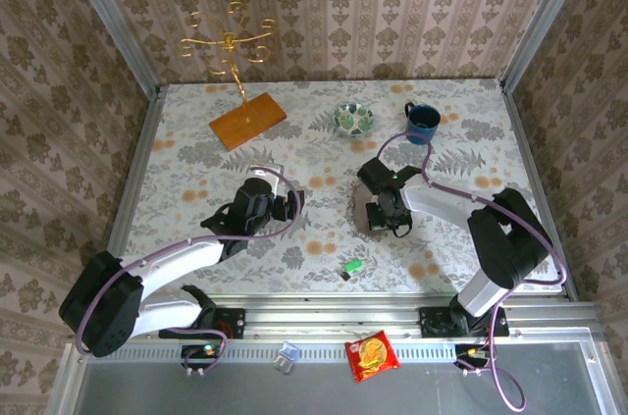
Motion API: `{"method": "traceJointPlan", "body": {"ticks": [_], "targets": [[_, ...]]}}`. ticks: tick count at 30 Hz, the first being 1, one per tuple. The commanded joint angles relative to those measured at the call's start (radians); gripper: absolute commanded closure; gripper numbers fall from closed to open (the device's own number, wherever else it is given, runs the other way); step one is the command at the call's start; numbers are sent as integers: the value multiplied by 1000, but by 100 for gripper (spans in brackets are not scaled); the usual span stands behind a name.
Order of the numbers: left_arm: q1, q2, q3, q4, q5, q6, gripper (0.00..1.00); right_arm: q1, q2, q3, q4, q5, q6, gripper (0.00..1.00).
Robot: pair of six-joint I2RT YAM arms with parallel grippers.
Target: Put the keys on the keyring
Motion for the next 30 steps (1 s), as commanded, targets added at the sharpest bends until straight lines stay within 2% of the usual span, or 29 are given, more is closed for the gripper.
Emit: {"method": "traceJointPlan", "body": {"ticks": [1, 6, 9, 13, 15, 19, 22, 25, 30], "targets": [[-8, -40, 42, -11, -22, 49, 15, 4, -112, 20, 43, 23, -86, 100], [-8, -67, 59, 12, 19, 185, 16, 4, -254, -29, 217, 16, -215, 100], [-7, -77, 73, 40, 59, 320, 20, 4, -305, -40, 298, -13, -321, 100], [17, -63, 120, 58, 170, 531, 26, 4, -342, -26, 370, -86, -466, 100], [51, -46, 157, 47, 256, 621, 31, 3, -352, -13, 404, -121, -522, 100], [149, 4, 248, 15, 497, 747, 44, 1, -352, 19, 452, -192, -635, 100], [195, 36, 278, 30, 657, 854, 46, -5, -342, 50, 459, -290, -699, 100], [239, 66, 301, 56, 799, 856, 51, -5, -323, 79, 462, -380, -728, 100], [257, 106, 278, 146, 1034, 806, 50, -6, -286, 122, 453, -524, -781, 100]]}}
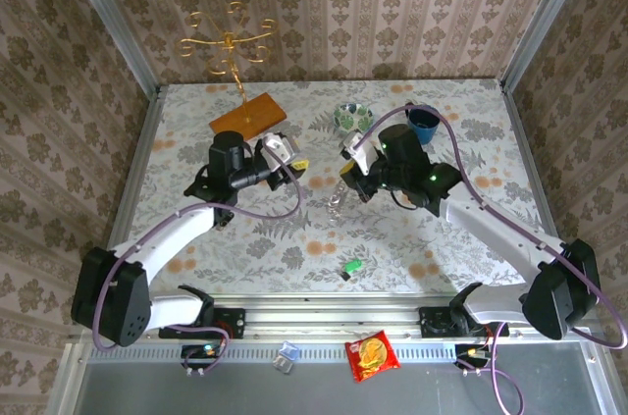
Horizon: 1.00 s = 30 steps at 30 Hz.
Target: Put the keys on the keyring
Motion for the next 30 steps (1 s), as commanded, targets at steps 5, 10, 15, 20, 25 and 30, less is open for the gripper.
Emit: {"method": "traceJointPlan", "body": {"ticks": [5, 10, 15, 20, 25, 30], "targets": [[7, 43, -47, 216, 347, -99, 58, 0, 30, 41, 65, -245, -184, 100], [6, 61, -73, 252, 420, -136, 64, 2, 39, 56, 75, -299, -251, 100], [6, 61, -109, 250, 433, -115, 64, 2, 63, 65, 71, -316, -266, 100], [7, 70, -109, 211, 485, -99, 70, 3, 83, 76, 76, -346, -263, 100], [8, 86, -82, 127, 521, -63, 70, 7, 86, 79, 98, -367, -255, 100], [8, 101, -66, 96, 539, -43, 71, 14, 127, 86, 110, -384, -244, 100]]}}
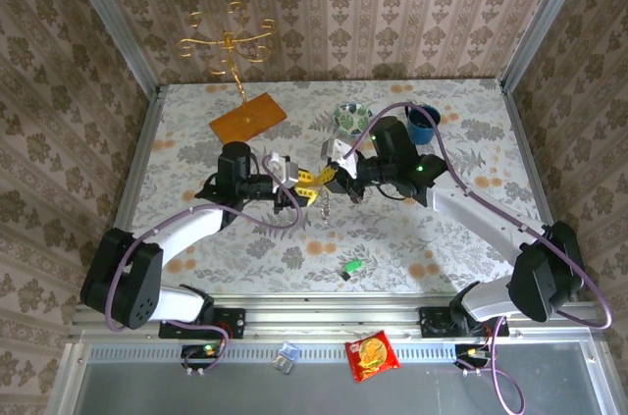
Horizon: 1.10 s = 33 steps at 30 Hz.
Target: Put the keys on the keyring
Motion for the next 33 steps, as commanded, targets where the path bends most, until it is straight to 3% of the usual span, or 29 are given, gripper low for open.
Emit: {"method": "traceJointPlan", "body": {"ticks": [1, 15, 18, 22, 24, 26, 27, 29, 33], "targets": [[7, 10, 40, -40, 60, 38, 71, 12, 19, 36, 36, -51, 4, 100], [12, 9, 32, 43, 62, -22, 77, 21, 39, 40, -7, -70, -11, 100], [14, 11, 21, 104, 61, -59, 84, 22, 42, 41, -18, -78, -12, 100], [15, 19, -3, 239, 56, -150, 100, 21, 40, 39, -28, -72, -13, 100], [16, 27, -17, 304, 57, -198, 100, 21, 24, 32, -26, -40, -12, 99], [14, 27, -31, 330, 38, -208, 100, 20, -10, 4, -6, 35, -10, 72], [14, 20, -41, 328, 19, -204, 100, 20, -42, -12, 4, 69, -12, 66], [6, 3, -54, 305, -20, -168, 100, 18, -97, -50, 10, 159, -30, 61], [-37, -58, -50, 109, -146, 37, 100, 24, -163, -99, -39, 282, -103, 61]]}}
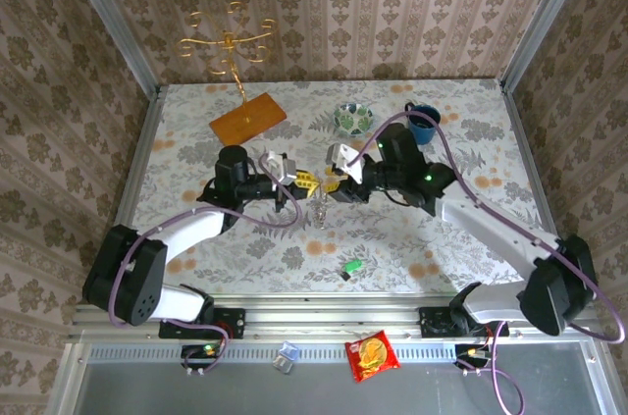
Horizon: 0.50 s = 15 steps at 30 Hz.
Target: Put the keys on the keyring
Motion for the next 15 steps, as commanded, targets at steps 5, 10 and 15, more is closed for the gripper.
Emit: {"method": "traceJointPlan", "body": {"ticks": [5, 10, 15], "targets": [[-85, -109, 26, -265, -198, 310, 100, 42, -60, -42, -64, 181, -104, 66], [-124, -145, 24, -302, -258, 366, 100, 75, -38, -32, -81, 180, -140, 70], [-149, -167, 7, -287, -299, 386, 100, 84, -43, -43, -95, 130, -166, 71]]}}
